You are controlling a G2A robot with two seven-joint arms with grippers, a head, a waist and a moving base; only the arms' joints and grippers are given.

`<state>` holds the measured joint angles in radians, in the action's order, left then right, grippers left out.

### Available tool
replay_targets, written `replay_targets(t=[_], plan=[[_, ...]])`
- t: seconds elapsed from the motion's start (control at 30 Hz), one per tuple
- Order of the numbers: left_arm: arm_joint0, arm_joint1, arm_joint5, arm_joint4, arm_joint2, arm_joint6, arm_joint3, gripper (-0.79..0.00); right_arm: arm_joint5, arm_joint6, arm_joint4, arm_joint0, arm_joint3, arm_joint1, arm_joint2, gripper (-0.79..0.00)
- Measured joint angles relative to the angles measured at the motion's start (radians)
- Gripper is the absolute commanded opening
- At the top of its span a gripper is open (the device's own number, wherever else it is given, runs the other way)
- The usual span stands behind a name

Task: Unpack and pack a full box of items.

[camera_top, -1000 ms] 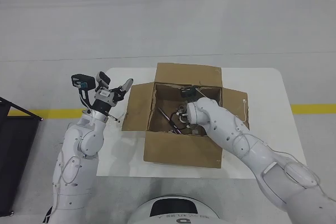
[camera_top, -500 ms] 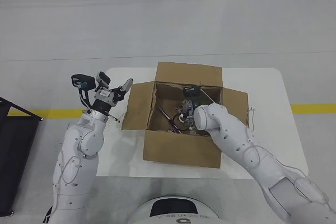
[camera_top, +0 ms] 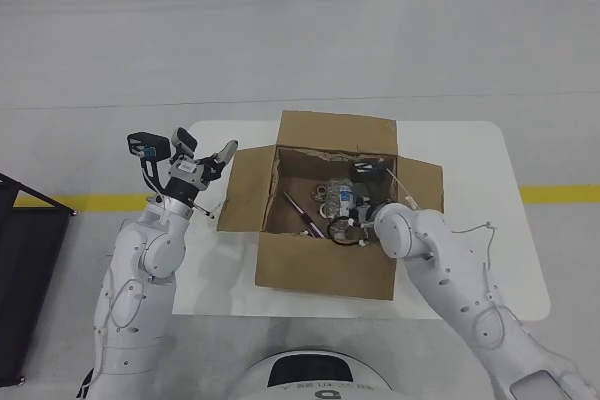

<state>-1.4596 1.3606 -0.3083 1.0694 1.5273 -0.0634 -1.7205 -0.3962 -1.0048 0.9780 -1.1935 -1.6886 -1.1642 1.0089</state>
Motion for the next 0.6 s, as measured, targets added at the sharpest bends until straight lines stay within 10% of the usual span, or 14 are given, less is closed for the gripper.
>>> replay_targets(t=[0.07, 0.5, 0.6], plan=[[0.0, 0.0, 0.0, 0.0, 0.0, 0.0, 0.0, 0.0, -0.004, 0.0, -0.014, 0.026, 0.036, -0.007, -0.01, -0.212], [0.0, 0.0, 0.0, 0.0, 0.0, 0.0, 0.0, 0.0, -0.013, 0.018, -0.12, 0.161, 0.272, -0.061, -0.09, -0.323], [0.0, 0.0, 0.0, 0.0, 0.0, 0.0, 0.0, 0.0, 0.008, 0.026, -0.154, 0.176, 0.314, -0.07, -0.095, -0.237]])
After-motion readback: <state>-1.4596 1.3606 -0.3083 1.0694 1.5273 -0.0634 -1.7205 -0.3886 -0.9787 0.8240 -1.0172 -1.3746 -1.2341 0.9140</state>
